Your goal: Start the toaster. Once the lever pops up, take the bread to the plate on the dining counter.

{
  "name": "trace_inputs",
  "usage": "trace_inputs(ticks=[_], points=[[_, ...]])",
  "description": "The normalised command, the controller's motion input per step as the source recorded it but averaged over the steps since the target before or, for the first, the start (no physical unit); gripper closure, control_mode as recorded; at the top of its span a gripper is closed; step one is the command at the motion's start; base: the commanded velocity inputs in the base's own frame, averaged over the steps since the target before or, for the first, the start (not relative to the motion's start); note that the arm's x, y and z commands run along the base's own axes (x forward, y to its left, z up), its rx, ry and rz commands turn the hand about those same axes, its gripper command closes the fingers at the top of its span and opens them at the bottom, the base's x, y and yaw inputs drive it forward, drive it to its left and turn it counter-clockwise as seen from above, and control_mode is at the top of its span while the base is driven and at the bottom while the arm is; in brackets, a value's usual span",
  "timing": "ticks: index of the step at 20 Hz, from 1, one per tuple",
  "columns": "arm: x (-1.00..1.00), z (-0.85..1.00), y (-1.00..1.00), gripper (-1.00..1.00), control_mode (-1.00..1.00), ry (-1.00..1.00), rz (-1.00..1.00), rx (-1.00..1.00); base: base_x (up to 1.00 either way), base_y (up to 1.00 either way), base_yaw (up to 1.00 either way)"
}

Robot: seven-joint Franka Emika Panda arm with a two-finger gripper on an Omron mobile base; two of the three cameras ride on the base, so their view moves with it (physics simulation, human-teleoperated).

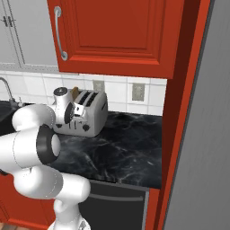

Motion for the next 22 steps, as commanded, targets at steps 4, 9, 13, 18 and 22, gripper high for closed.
trace_inputs(ticks=[4, 9, 13, 18, 22], points=[[0.0, 0.0, 0.0, -1.0, -1.0, 0.0, 0.0, 0.0, 0.0, 0.0, 0.0], [0.0, -0.02, 0.0, -1.0, -1.0, 0.0, 0.0, 0.0, 0.0, 0.0, 0.0], [0.01, -0.07, 0.0, -1.0, -1.0, 0.0, 0.0, 0.0, 0.0, 0.0, 0.0], [0.01, -0.12, 0.0, -1.0, -1.0, 0.0, 0.0, 0.0, 0.0, 0.0, 0.0], [0.0, -0.12, 0.0, -1.0, -1.0, 0.0, 0.0, 0.0, 0.0, 0.0, 0.0]])
